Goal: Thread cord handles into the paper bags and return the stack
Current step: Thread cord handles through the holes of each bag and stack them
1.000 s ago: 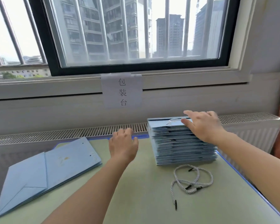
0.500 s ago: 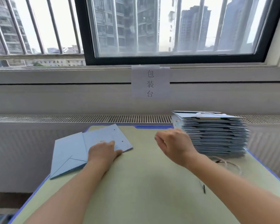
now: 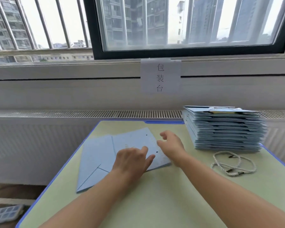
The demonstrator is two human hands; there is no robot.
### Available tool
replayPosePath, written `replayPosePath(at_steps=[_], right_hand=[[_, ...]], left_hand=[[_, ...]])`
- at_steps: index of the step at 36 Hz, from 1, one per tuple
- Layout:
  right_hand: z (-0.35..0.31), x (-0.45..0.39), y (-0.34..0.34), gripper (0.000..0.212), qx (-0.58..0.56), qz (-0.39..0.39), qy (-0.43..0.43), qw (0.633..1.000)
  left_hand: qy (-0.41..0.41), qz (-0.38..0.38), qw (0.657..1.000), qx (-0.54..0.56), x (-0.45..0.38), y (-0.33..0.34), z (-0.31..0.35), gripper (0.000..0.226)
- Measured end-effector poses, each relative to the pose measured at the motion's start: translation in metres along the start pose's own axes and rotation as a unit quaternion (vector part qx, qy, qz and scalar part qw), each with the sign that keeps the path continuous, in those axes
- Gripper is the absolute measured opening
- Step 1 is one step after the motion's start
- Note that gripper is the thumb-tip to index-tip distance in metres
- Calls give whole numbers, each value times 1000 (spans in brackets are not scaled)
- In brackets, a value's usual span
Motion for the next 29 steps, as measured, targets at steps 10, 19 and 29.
replayPosePath(at_steps=[10,19,29], right_hand=[[40,30,-12,27,-172,-162,127,963],[53,82,-36,33,-264,-247,76,929],[65,107,-41,29,-194,-315,7,929]], left_hand=[[47,57,989,128,19,-21,36,31],[-72,-23,944,321,-31,-2,24,61],[-82,-73,953,282,-42,21,50,52]])
Point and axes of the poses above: each hand's wrist, its own x-axis away from the middle knuckle, its own y-axis out of the palm, z = x × y, the point moved 6 cm from there along -x, towards the middle knuckle, and after that the axes turned 11 degrees about y, right-handed, at the moved point
